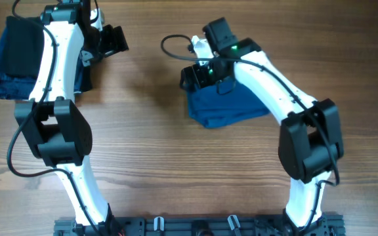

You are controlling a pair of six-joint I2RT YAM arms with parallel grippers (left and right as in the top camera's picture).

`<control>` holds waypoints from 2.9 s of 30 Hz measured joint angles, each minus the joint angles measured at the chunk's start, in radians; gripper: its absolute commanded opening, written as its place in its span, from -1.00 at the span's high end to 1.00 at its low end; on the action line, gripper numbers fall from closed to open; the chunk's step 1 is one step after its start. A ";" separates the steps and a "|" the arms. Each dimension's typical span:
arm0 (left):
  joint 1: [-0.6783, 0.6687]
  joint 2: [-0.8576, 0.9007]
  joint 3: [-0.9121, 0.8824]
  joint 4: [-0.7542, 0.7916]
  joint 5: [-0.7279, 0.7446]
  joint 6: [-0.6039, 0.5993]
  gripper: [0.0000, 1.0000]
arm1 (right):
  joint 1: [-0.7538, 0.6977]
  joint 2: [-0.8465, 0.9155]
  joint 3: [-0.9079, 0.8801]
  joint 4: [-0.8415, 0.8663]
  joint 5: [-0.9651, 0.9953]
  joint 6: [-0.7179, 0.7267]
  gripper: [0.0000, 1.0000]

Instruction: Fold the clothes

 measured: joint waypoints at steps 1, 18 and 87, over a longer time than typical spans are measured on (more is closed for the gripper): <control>0.000 0.000 0.000 0.003 0.013 0.002 0.59 | -0.035 -0.036 0.006 -0.017 0.001 -0.006 -0.73; -0.415 0.187 0.000 0.257 0.347 0.104 0.92 | -0.494 -0.216 -0.574 0.246 -0.054 -0.043 0.92; -0.546 0.171 -0.156 0.238 -0.093 -0.060 0.92 | -0.939 -0.275 -0.447 0.438 0.035 0.167 -0.99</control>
